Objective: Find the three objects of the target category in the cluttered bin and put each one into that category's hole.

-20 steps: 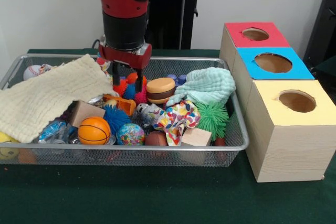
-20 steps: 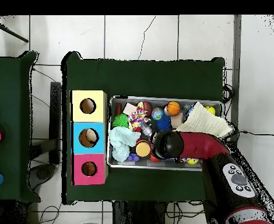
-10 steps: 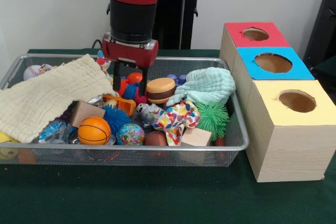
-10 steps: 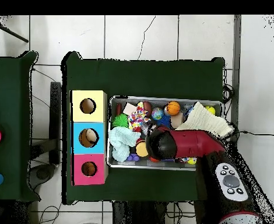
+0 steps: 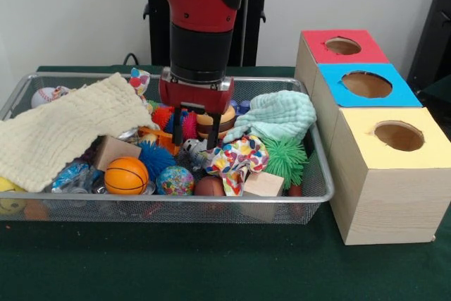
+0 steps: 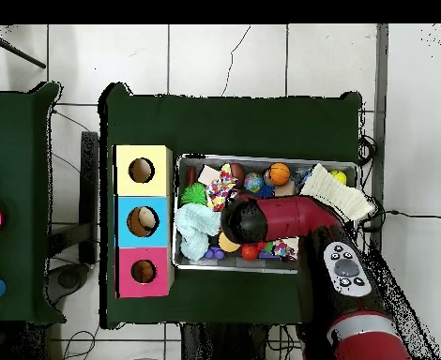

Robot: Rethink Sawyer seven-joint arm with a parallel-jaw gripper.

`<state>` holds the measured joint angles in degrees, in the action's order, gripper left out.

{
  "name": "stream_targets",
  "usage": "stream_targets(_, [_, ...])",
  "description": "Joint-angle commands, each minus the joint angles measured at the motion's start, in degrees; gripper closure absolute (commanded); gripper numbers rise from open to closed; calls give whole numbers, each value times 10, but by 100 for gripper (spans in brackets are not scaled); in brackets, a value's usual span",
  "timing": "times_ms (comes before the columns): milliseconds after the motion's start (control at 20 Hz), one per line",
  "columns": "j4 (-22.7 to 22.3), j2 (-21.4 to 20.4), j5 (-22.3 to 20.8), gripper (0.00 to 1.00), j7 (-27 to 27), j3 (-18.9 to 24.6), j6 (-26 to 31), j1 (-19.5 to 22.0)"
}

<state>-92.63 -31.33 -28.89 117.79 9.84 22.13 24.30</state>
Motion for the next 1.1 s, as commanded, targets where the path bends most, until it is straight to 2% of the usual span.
stream_targets(50, [59,56,-36,0,1,-4,-27,5])
stream_targets(500, [61,71,-38,0,-22,2,-18,30])
stream_targets(900, [46,53,-29,0,-45,16,14,53])
stream_targets(1100, [22,28,-20,0,-56,23,40,65])
